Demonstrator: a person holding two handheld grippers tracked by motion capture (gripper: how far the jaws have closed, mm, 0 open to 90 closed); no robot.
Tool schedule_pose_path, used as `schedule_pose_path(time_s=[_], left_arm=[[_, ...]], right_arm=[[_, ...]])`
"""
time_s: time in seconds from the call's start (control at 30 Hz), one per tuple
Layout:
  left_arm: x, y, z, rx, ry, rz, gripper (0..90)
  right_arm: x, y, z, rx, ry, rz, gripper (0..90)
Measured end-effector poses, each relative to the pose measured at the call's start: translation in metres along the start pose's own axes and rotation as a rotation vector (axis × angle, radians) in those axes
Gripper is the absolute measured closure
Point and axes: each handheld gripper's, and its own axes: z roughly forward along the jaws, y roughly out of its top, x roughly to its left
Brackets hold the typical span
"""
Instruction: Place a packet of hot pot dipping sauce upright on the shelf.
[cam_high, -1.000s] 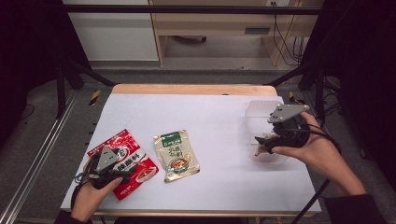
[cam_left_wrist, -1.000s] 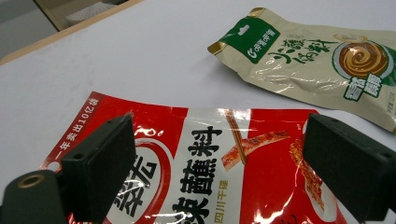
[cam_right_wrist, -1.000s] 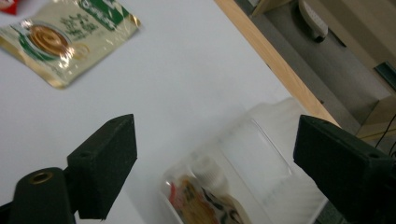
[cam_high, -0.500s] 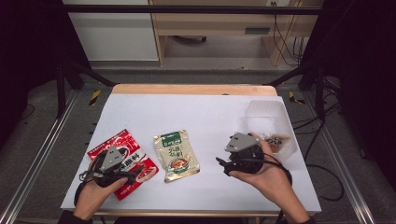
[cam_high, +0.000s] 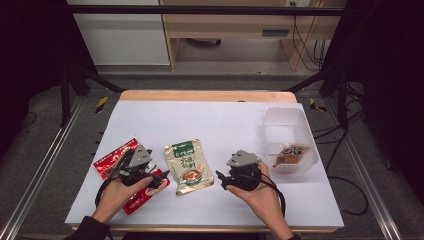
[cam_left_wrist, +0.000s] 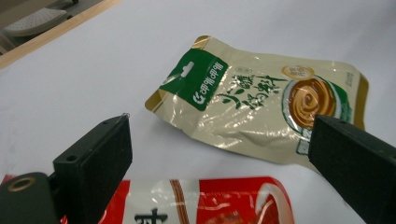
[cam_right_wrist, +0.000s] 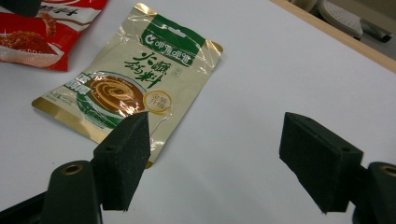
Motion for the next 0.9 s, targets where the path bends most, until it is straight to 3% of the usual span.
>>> schedule_pose_path(time_s=[0.13, 0.33, 0.43, 0.7, 0.9], left_arm=[[0.010, 0.009, 0.014, 0.016, 0.002, 0.000, 6.6], [0.028, 0.016, 0.031, 0.023, 0.008, -0.040, 7.0], [0.036, 0.015, 0.038, 0.031, 0.006, -0.071, 7.1], [0.037, 0.012, 0.043, 0.062, -0.004, -0.079, 6.8], [0.033, 0.010, 0.049, 0.097, -0.020, -0.070, 6.8]], right_arm=[[0.004, -0.011, 0.006, 0.014, 0.003, 0.004, 24.9], [0.006, -0.022, 0.008, 0.031, -0.017, 0.016, 24.9], [0.006, -0.025, 0.005, 0.014, -0.029, 0.029, 24.9], [0.004, -0.029, 0.009, 0.031, -0.037, 0.005, 24.9], [0.003, -0.032, 0.009, 0.030, -0.035, 0.023, 24.9]])
